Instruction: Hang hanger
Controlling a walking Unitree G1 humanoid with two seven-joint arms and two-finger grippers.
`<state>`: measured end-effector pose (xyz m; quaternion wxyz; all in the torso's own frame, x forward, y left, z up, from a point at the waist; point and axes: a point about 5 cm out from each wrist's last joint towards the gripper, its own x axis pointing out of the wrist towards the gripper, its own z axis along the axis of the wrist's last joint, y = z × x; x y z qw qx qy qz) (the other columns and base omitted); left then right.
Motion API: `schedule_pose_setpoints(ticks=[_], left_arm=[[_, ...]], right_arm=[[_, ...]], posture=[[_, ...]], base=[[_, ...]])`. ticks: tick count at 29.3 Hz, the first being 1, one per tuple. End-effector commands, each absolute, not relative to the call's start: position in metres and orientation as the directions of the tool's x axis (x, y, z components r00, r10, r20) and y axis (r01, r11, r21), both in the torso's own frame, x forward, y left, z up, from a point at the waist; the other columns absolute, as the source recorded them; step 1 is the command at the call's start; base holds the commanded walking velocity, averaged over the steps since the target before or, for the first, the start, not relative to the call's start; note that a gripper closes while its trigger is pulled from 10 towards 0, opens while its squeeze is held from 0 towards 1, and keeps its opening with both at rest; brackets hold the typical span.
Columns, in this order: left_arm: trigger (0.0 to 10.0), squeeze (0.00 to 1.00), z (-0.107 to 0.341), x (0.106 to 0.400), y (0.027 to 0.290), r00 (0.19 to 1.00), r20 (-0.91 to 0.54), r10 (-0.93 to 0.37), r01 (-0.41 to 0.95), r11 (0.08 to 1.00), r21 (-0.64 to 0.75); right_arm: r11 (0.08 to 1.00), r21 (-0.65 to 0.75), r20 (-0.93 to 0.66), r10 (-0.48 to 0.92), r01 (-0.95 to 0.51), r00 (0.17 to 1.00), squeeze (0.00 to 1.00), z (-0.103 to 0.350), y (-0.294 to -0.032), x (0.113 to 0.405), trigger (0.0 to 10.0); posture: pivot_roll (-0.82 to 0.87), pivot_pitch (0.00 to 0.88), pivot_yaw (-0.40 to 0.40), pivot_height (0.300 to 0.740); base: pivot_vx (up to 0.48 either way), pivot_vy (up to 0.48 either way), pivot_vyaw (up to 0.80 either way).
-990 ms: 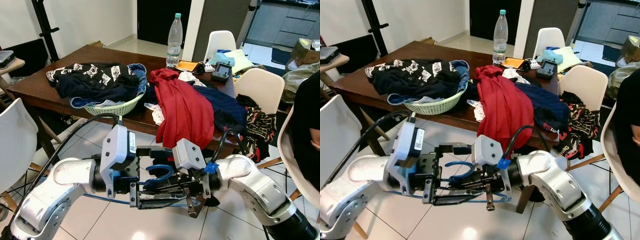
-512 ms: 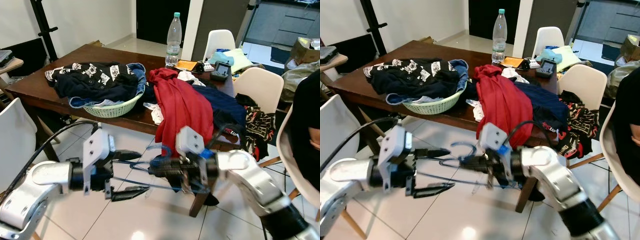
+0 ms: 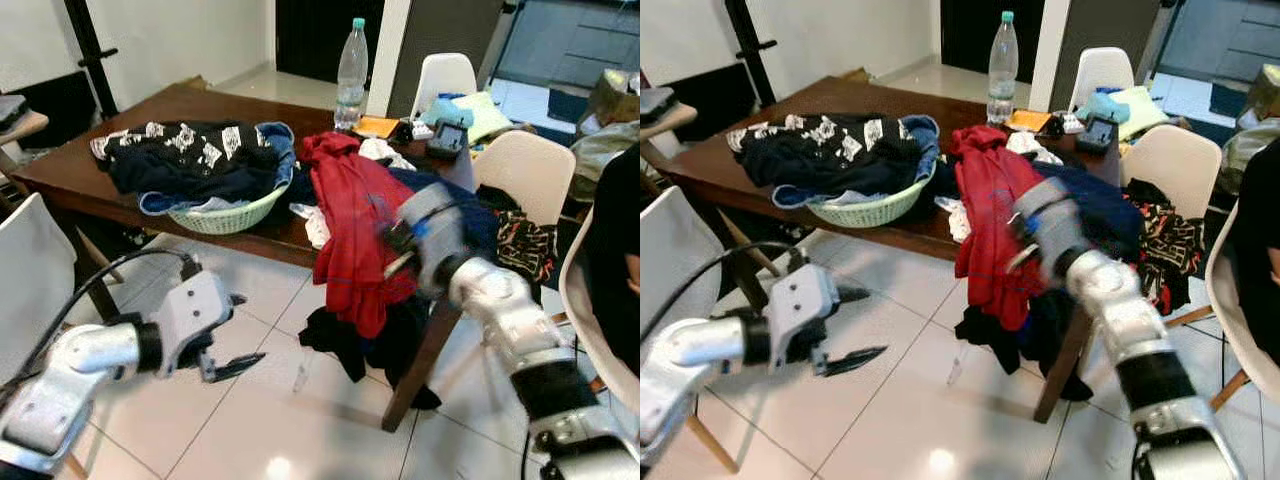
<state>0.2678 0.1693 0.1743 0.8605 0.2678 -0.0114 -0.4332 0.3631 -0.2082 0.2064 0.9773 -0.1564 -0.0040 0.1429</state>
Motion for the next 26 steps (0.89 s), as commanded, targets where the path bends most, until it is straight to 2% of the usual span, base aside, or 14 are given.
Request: schedule_pose_setpoints(ticks=[1, 6, 11, 13, 14, 15, 16, 17, 21, 22, 23, 24, 25, 26], left_arm=[[10.0, 1.0, 0.172, 0.271, 0.161, 0.626, -0.203, -0.753, 0.726, 0.469, 0.503], [10.0, 1.0, 0.172, 0.27, 0.158, 0.614, -0.211, -0.761, 0.726, 0.44, 0.528], [10.0, 1.0, 0.179, 0.275, 0.161, 0.655, -0.167, -0.737, 0.683, 0.482, 0.548], [10.0, 1.0, 0.184, 0.282, 0.165, 0.709, -0.112, -0.696, 0.626, 0.549, 0.554], [10.0, 0.96, 0.19, 0.292, 0.173, 0.796, -0.03, -0.605, 0.522, 0.66, 0.541], [10.0, 0.96, 0.19, 0.292, 0.173, 0.796, -0.03, -0.605, 0.522, 0.66, 0.541], [10.0, 0.96, 0.193, 0.299, 0.179, 0.847, 0.024, -0.531, 0.441, 0.728, 0.525], [10.0, 0.3, 0.195, 0.304, 0.185, 0.894, 0.085, -0.44, 0.354, 0.809, 0.469], [10.0, 0.3, 0.194, 0.308, 0.188, 0.926, 0.133, -0.353, 0.274, 0.872, 0.405], [10.0, 0.0, 0.19, 0.307, 0.183, 0.935, 0.178, -0.305, 0.263, 0.938, 0.226], [10.0, 0.0, 0.188, 0.305, 0.176, 0.935, 0.21, -0.286, 0.277, 0.958, 0.073], [10.0, 0.0, 0.188, 0.305, 0.176, 0.935, 0.21, -0.286, 0.277, 0.958, 0.073], [10.0, 0.0, 0.191, 0.304, 0.166, 0.925, 0.257, -0.28, 0.31, 0.947, -0.084], [10.0, 0.0, 0.191, 0.304, 0.166, 0.925, 0.257, -0.28, 0.31, 0.947, -0.084]], right_arm=[[0.912, -0.328, -0.051, 0.245, -0.248, 0.968, 0.0, 0.2, -0.217, 0.363, 0.0], [0.892, -0.378, -0.075, 0.237, -0.248, 0.969, 0.0, 0.194, -0.221, 0.362, 0.0], [0.913, -0.362, -0.074, 0.173, -0.188, 0.982, 0.0, 0.191, -0.228, 0.363, 0.0], [0.941, -0.315, -0.056, 0.106, -0.119, 0.993, 0.0, 0.191, -0.234, 0.365, 0.0], [0.977, -0.211, -0.036, 0.01, -0.017, 0.999, 0.0, 0.189, -0.24, 0.366, 0.0], [0.977, -0.211, -0.036, 0.01, -0.017, 0.999, 0.0, 0.189, -0.24, 0.366, 0.0], [0.989, -0.135, -0.031, -0.062, 0.057, 0.998, 0.0, 0.188, -0.244, 0.367, 0.0], [0.992, -0.026, -0.038, -0.125, 0.124, 0.991, 0.0, 0.184, -0.247, 0.367, 0.0], [0.98, 0.077, -0.052, -0.179, 0.183, 0.983, 0.0, 0.18, -0.249, 0.367, 0.0], [0.946, 0.267, -0.059, -0.172, 0.182, 0.983, 0.0, 0.177, -0.243, 0.366, 0.0], [0.896, 0.414, -0.044, -0.154, 0.159, 0.987, 0.0, 0.179, -0.238, 0.365, 0.0], [0.896, 0.414, -0.044, -0.154, 0.159, 0.987, 0.0, 0.179, -0.238, 0.365, 0.0], [0.829, 0.555, 0.019, -0.096, 0.069, 0.995, 0.0, 0.187, -0.229, 0.364, 0.0], [0.829, 0.555, 0.019, -0.096, 0.069, 0.995, 0.0, 0.187, -0.229, 0.364, 0.0]], posture=[[0.14, 0.047, -0.046, 0.74], [0.14, 0.049, -0.046, 0.74], [0.15, 0.05, -0.046, 0.74], [0.15, 0.052, -0.048, 0.74], [0.15, 0.054, -0.049, 0.74], [0.15, 0.054, -0.049, 0.74], [0.15, 0.054, -0.049, 0.74], [0.15, 0.054, -0.049, 0.74], [0.15, 0.054, -0.049, 0.74], [0.15, 0.062, -0.059, 0.74], [0.15, 0.063, -0.059, 0.74], [0.15, 0.063, -0.059, 0.74], [0.15, 0.062, -0.059, 0.74], [0.15, 0.062, -0.059, 0.74]], base=[[0.0, 0.0, 0.0], [0.0, 0.0, 0.0], [0.0, 0.0, 0.0], [0.0, 0.0, 0.0], [0.0, 0.0, 0.0], [0.0, 0.0, 0.0], [0.0, 0.0, 0.0], [0.0, 0.0, 0.0], [0.0, 0.0, 0.0], [0.0, 0.0, 0.0], [0.0, 0.0, 0.0], [0.0, 0.0, 0.0], [0.0, 0.0, 0.0], [0.0, 0.0, 0.0]])
